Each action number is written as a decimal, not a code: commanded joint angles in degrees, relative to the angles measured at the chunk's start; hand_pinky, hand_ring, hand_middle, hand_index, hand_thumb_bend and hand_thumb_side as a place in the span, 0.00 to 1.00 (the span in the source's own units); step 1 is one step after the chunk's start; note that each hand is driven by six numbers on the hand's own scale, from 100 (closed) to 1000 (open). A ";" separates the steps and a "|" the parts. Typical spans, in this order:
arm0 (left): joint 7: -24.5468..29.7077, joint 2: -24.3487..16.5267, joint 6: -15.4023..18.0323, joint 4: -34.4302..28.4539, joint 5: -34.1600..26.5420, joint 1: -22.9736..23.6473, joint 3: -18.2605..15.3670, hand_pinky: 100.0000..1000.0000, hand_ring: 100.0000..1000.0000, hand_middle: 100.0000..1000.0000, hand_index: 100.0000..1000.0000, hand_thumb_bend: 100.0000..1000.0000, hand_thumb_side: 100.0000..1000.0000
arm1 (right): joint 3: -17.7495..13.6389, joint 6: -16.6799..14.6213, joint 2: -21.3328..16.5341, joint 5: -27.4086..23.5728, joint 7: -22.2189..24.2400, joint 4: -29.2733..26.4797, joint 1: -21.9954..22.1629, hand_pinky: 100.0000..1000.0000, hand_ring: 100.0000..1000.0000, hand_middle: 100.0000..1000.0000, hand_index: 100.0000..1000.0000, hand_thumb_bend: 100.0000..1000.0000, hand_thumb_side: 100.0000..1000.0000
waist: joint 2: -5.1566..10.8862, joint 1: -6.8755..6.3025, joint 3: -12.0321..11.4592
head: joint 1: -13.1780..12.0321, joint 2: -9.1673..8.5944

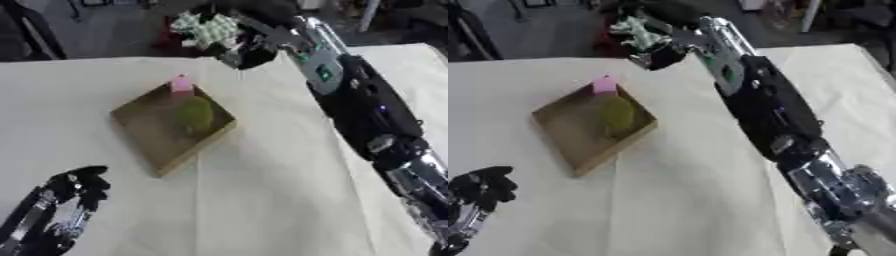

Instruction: Pick up objects on the table and place them in the box.

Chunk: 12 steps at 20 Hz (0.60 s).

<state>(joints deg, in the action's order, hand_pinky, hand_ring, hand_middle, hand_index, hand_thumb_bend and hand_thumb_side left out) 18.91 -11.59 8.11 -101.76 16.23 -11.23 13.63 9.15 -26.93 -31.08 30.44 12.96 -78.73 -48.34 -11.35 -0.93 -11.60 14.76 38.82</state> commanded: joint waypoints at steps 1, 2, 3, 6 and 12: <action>-1.22 -1.48 -0.19 -0.69 0.38 -0.09 -1.38 0.59 0.57 0.57 0.84 0.00 0.71 | -2.29 3.42 -3.80 -8.95 -0.61 -9.50 2.56 0.74 0.69 0.64 0.91 0.00 0.12 | 0.96 0.11 0.67 | -1.98 0.47; -1.77 -1.53 -0.31 -0.74 0.49 -0.04 -1.77 0.59 0.57 0.57 0.84 0.00 0.71 | -2.94 4.45 -4.24 -11.55 -0.90 -12.47 4.53 0.73 0.68 0.64 0.90 0.00 0.13 | 0.96 0.16 1.16 | -2.65 0.57; -2.44 -1.54 -0.46 -0.80 0.59 -0.04 -2.17 0.59 0.57 0.57 0.84 0.00 0.71 | -3.62 5.45 -4.52 -13.83 -1.24 -15.35 6.63 0.68 0.66 0.63 0.90 0.00 0.18 | 0.97 0.20 1.63 | -3.27 0.77; -4.55 -1.50 -0.98 -0.88 0.69 -0.03 -2.83 0.59 0.57 0.57 0.83 0.00 0.70 | -5.29 9.05 -4.09 -20.52 -1.99 -21.97 12.83 0.56 0.58 0.58 0.88 0.00 0.42 | 1.09 0.25 2.65 | -4.65 1.70; -7.24 -1.57 -1.73 -0.63 0.50 0.86 -3.28 0.59 0.57 0.56 0.83 0.00 0.71 | -8.67 13.59 0.84 -30.81 -1.11 -29.02 24.62 0.55 0.57 0.57 0.86 0.00 0.48 | 1.43 0.50 4.29 | -7.08 4.13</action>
<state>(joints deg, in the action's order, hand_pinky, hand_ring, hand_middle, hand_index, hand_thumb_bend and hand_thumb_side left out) 12.33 -12.02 6.43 -101.75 16.81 -10.07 10.99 1.68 -14.07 -30.42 2.03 11.57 -105.51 -23.34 -10.86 -0.48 -7.24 8.14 42.42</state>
